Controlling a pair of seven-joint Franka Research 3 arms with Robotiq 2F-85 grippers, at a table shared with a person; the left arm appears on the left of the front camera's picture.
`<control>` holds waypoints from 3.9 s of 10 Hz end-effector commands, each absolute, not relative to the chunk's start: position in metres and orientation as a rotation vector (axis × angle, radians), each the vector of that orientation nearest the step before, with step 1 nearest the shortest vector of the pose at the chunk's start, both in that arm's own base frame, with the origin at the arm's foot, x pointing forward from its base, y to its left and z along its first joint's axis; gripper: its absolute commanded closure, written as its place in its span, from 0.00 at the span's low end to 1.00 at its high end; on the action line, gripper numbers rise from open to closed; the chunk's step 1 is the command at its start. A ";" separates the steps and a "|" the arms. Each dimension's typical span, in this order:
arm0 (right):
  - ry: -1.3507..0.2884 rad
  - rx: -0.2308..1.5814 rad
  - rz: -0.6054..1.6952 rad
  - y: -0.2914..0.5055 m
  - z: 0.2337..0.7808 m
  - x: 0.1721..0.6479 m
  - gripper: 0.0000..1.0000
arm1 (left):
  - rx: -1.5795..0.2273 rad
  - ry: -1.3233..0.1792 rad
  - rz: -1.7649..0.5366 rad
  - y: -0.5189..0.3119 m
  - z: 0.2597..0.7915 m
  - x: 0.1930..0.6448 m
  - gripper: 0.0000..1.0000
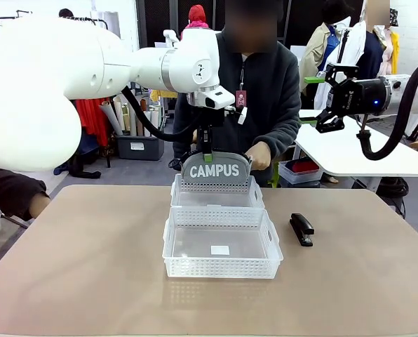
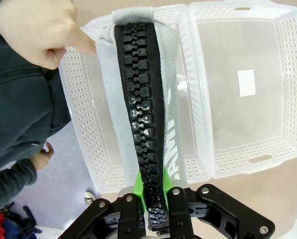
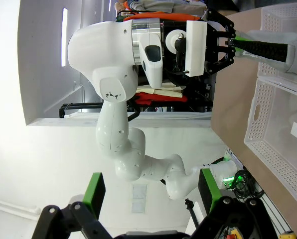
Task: Distribute items into two baskets.
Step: Place the picked Pencil pouch into the Organizing basket as instructed by the person.
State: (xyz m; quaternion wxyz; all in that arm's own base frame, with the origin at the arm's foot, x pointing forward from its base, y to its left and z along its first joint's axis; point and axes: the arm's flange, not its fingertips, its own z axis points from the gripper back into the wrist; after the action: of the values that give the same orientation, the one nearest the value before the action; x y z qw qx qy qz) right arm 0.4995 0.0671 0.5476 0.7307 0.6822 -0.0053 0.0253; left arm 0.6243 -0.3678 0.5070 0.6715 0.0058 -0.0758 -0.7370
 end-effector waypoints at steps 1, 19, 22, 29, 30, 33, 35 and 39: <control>-0.011 1.498 0.058 0.067 0.549 0.499 0.00 | 0.015 -0.176 -1.661 -0.368 0.510 0.624 1.00; -0.011 1.498 0.058 0.067 0.549 0.499 0.00 | 0.065 -0.097 -1.697 -0.399 0.488 0.665 1.00; -0.011 1.498 0.058 0.067 0.549 0.499 0.00 | 0.051 -0.075 -1.721 -0.410 0.477 0.670 1.00; -0.011 1.498 0.058 0.067 0.549 0.499 0.00 | 0.069 -0.042 -1.747 -0.417 0.439 0.684 1.00; -0.011 1.498 0.058 0.067 0.549 0.499 0.00 | 0.052 -0.036 -1.737 -0.417 0.432 0.687 1.00; -0.011 1.498 0.058 0.067 0.549 0.499 0.00 | 0.016 -0.028 -1.707 -0.416 0.416 0.694 1.00; -0.011 1.498 0.058 0.067 0.549 0.499 0.00 | 0.007 -0.019 -1.694 -0.414 0.408 0.697 1.00; -0.011 1.498 0.058 0.067 0.549 0.499 0.00 | -0.012 0.015 -1.695 -0.414 0.389 0.697 1.00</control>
State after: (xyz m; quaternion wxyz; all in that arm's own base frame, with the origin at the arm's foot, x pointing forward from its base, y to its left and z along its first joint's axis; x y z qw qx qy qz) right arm 0.4994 0.0671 0.5476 0.7307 0.6822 -0.0053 0.0253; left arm 0.6765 -0.4025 0.3799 0.6562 0.0032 0.0013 -0.7546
